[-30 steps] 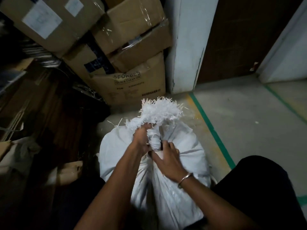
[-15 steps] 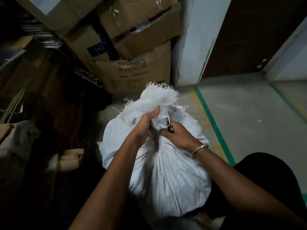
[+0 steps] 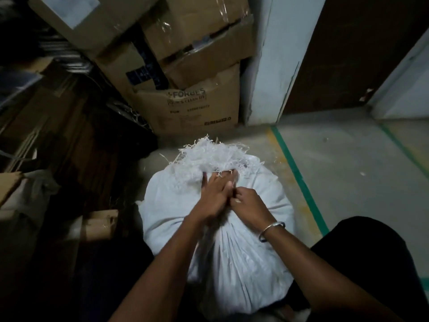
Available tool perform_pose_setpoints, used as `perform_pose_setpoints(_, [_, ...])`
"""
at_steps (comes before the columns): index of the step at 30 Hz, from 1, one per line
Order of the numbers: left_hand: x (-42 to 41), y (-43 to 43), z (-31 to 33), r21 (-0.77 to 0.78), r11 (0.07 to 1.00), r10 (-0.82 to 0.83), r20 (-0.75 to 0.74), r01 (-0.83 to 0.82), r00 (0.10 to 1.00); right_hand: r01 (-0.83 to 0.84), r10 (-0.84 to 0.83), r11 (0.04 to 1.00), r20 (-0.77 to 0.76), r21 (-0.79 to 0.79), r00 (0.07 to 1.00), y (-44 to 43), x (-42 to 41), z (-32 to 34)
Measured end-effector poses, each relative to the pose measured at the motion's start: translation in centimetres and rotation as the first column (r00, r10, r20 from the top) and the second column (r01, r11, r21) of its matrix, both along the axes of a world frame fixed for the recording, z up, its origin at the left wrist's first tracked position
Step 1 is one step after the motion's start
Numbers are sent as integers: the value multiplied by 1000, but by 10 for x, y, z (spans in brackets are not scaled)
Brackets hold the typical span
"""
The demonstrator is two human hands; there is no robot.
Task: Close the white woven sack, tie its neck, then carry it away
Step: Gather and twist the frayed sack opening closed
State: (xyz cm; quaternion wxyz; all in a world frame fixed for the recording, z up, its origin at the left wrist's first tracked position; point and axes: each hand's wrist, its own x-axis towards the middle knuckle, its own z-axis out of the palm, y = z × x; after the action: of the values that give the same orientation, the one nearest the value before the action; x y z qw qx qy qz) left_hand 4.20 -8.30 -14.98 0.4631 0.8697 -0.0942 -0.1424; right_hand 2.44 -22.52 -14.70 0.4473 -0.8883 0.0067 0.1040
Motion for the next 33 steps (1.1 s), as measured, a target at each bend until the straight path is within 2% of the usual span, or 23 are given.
perform_pose_setpoints(1, [2, 2, 6, -220, 975, 4, -165, -41, 986, 8, -8, 1000, -8, 26, 1000, -3, -3, -3])
perform_pose_setpoints(2, [5, 7, 13, -406, 904, 12, -293, -136, 956, 25, -24, 997, -16, 68, 1000, -5, -4, -6])
perform_pose_setpoints(4, [7, 22, 31, -547, 734, 159, -437, -402, 885, 74, -69, 992, -54, 104, 996, -5, -1, -6])
perform_pose_setpoints(6, [-7, 29, 51, -581, 581, 424, -381, -570, 822, 87, -80, 991, -77, 103, 994, 0, 3, -3])
perform_pose_setpoints(8, [-30, 25, 62, -506, 474, 725, -240, -720, 646, 111, -101, 986, -81, 127, 992, 5, 3, -2])
perform_pose_setpoints(9, [-50, 20, 63, -412, 490, 823, -72, -768, 563, 122, -109, 980, -90, 155, 990, 6, 2, 2])
perform_pose_setpoints(10, [-68, 13, 60, -306, 532, 840, 75, -790, 537, 128, -111, 971, -91, 204, 990, 6, 4, 0])
perform_pose_setpoints(11, [-79, 4, 52, -250, 558, 829, 117, -792, 547, 125, -108, 964, -82, 234, 991, 6, 5, 5])
perform_pose_setpoints(13, [-79, -18, 44, -208, 672, 728, 5, -711, 686, 103, -101, 962, -21, 252, 995, 4, 7, 16])
perform_pose_setpoints(14, [-73, -25, 41, -184, 740, 659, 3, -648, 752, 63, -78, 966, 50, 249, 996, 3, 7, 20])
perform_pose_setpoints(17, [-44, -31, 21, -37, 867, 495, 169, -496, 853, -74, 42, 989, 237, 128, 971, 0, -1, 34])
perform_pose_setpoints(18, [-35, -28, 21, -54, 884, 466, 167, -463, 869, -95, 70, 991, 244, 93, 967, -3, -3, 35])
perform_pose_setpoints(21, [-23, -17, 44, -320, 825, 450, -125, -465, 884, -96, 75, 983, 132, 159, 988, -15, 0, 46])
perform_pose_setpoints(24, [-17, -14, 58, -473, 767, 346, -264, -434, 900, -152, 131, 968, 116, 198, 985, -22, 6, 47])
perform_pose_setpoints(25, [-16, -16, 57, -487, 738, 322, -354, -467, 878, -127, 112, 970, 83, 207, 990, -21, 6, 43])
perform_pose_setpoints(27, [-23, -20, 49, -550, 604, 239, -566, -577, 789, -35, 28, 959, 29, 280, 999, -17, -3, 35])
perform_pose_setpoints(28, [-25, -21, 49, -572, 537, 202, -626, -620, 753, 43, -61, 950, 48, 310, 997, -16, -9, 32])
perform_pose_setpoints(29, [-23, -20, 50, -594, 523, 174, -628, -612, 758, 129, -173, 942, 120, 310, 978, -17, -17, 33])
perform_pose_setpoints(30, [-22, -19, 55, -620, 503, 147, -625, -602, 767, 181, -258, 939, 251, 292, 933, -17, -26, 32])
perform_pose_setpoints(31, [-22, -17, 56, -637, 509, 141, -601, -578, 787, 182, -258, 958, 389, 221, 885, -16, -36, 30])
perform_pose_setpoints(32, [-22, -16, 53, -658, 511, 132, -576, -553, 807, 132, -170, 985, 480, 111, 860, -13, -45, 26])
perform_pose_setpoints(33, [-24, -17, 51, -662, 519, 137, -561, -541, 817, 62, -40, 998, 478, -31, 877, -8, -50, 21])
